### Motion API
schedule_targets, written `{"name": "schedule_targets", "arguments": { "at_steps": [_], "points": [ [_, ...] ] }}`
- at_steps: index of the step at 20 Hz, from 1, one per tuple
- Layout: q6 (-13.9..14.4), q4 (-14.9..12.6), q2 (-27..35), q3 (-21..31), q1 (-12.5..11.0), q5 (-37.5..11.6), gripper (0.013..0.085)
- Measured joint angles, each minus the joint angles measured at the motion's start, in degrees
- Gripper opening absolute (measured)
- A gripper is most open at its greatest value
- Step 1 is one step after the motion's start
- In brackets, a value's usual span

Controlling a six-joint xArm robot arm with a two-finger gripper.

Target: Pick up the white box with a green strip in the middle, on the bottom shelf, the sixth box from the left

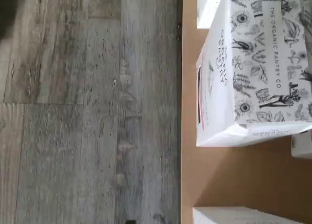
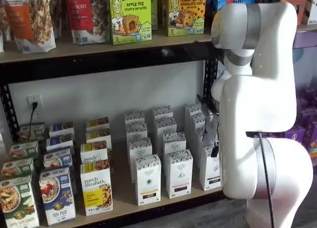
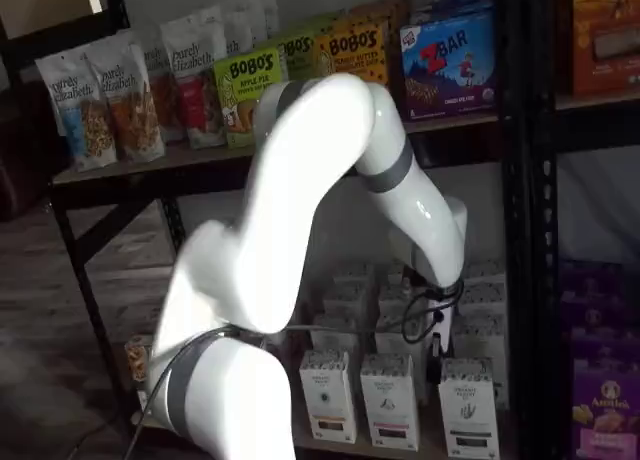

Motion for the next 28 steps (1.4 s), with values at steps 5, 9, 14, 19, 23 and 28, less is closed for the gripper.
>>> {"name": "schedule_targets", "arguments": {
  "at_steps": [5, 9, 14, 19, 23, 28],
  "points": [
    [6.1, -5.0, 3.8, -6.0, 1.7, 2.1, 0.0850],
    [8.1, -6.0, 5.7, -8.4, 2.7, 1.2, 0.0850],
    [11.8, -9.9, 7.2, -10.2, 3.3, 0.9, 0.0850],
    [14.6, -13.1, 8.3, -10.4, 3.4, -0.6, 0.0850],
    [17.2, -16.6, 9.2, -10.0, 3.2, -4.1, 0.0850],
    [20.7, -21.0, 10.9, -11.2, 2.9, -5.3, 0.0850]
  ]
}}
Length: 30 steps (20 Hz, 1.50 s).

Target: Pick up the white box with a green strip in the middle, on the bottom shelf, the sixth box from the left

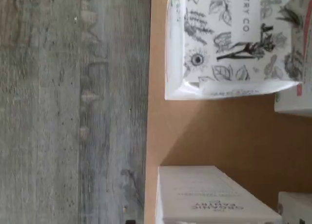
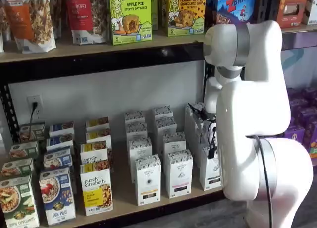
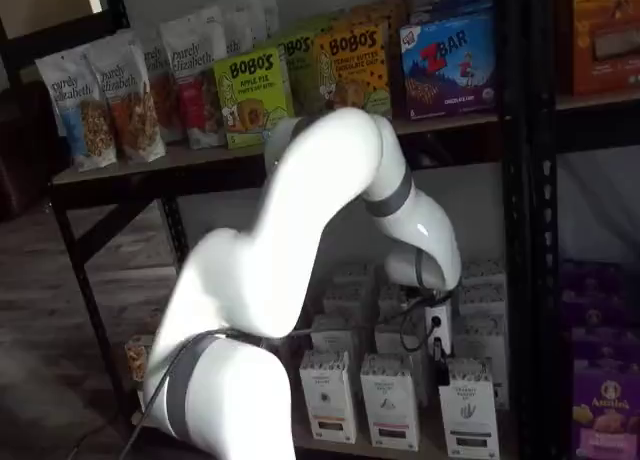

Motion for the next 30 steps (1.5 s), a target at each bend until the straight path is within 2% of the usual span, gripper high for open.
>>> {"name": "schedule_targets", "arguments": {
  "at_steps": [4, 6, 10, 12, 15, 18, 21, 23, 25, 30],
  "points": [
    [4.4, -5.3, 1.2, -1.4, -0.3, 0.5, 0.0850],
    [7.6, -9.1, 1.8, -2.0, -0.5, 0.9, 0.0850],
    [11.6, -13.7, 2.7, -3.3, -0.4, 2.6, 0.0850],
    [11.7, -13.8, 3.0, -3.6, -0.4, 3.0, 0.0850],
    [10.6, -12.6, 3.4, -3.6, -0.4, 2.5, 0.0850],
    [11.3, -13.4, 3.9, -3.7, -0.4, 1.8, 0.0850],
    [12.0, -14.3, 4.2, -3.0, -0.7, -0.8, 0.0850],
    [11.1, -13.4, 4.4, -2.3, -0.8, -3.0, 0.0850],
    [11.6, -14.1, 4.6, -1.9, -1.0, -4.6, 0.0850],
    [11.7, -14.3, 4.9, -1.8, -1.1, -5.1, 0.0850]
  ]
}}
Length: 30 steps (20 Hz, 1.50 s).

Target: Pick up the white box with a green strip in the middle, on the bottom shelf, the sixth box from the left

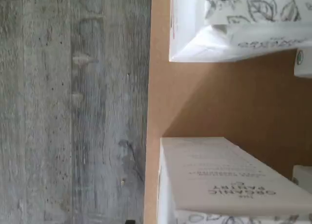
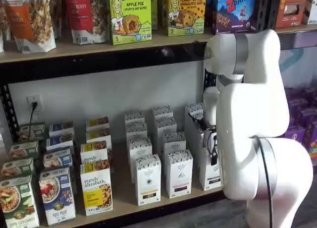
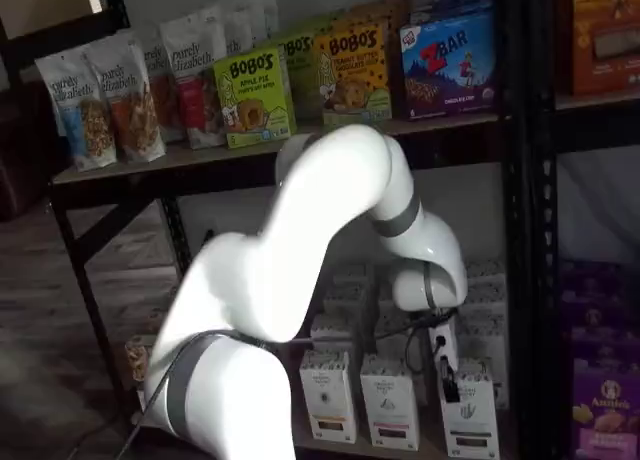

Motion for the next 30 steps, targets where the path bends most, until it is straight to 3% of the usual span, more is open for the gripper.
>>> {"name": "schedule_targets", "arguments": {
  "at_steps": [4, 7, 14, 18, 20, 21, 30],
  "points": [
    [-1.3, 1.3, 0.0, 0.2, -0.1, -0.3, 0.0770],
    [-2.0, 2.0, 0.0, 0.2, -0.2, -0.4, 0.0650],
    [-2.4, 2.1, -0.1, 0.4, -0.5, -0.4, 0.0650],
    [-3.3, 3.0, -0.3, 0.6, -0.5, -0.6, 0.0530],
    [-3.7, 3.4, -0.4, 0.8, -0.6, -0.7, 0.0530],
    [-3.9, 3.6, -0.5, 1.1, -0.6, -1.1, 0.0490],
    [-1.6, 1.3, -3.2, 5.4, -0.6, -2.9, 0.0490]
  ]
}}
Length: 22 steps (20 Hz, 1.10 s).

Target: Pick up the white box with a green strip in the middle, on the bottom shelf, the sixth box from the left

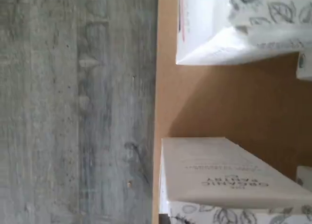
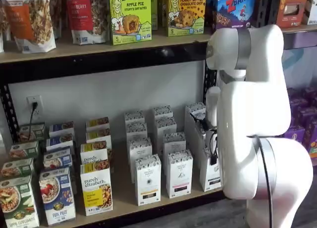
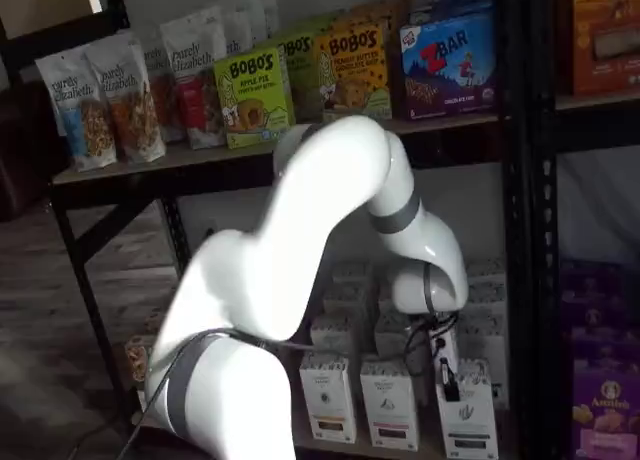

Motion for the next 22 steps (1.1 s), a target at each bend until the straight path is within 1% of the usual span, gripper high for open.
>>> {"name": "schedule_targets", "arguments": {
  "at_steps": [2, 5, 7, 8, 9, 10, 14, 16, 22],
  "points": [
    [0.9, -0.6, -1.4, 1.6, 0.4, 1.0, 0.0490],
    [4.0, -3.2, -4.2, 5.4, 0.9, 0.8, 0.0490],
    [5.4, -4.2, -6.7, 8.9, 1.3, 0.1, 0.0490],
    [6.8, -5.5, -8.0, 10.7, 1.4, -0.6, 0.0490],
    [9.3, -8.0, -9.8, 13.3, 1.5, -1.6, 0.0490],
    [10.4, -9.0, -11.1, 15.0, 1.6, -1.8, 0.0490],
    [13.7, -11.4, -17.9, 23.3, 2.5, -2.6, 0.0490],
    [13.9, -11.1, -21.0, 26.9, 2.9, -2.9, 0.0490],
    [9.4, -4.8, -32.4, 38.4, 4.4, -3.5, 0.0490]
  ]
}}
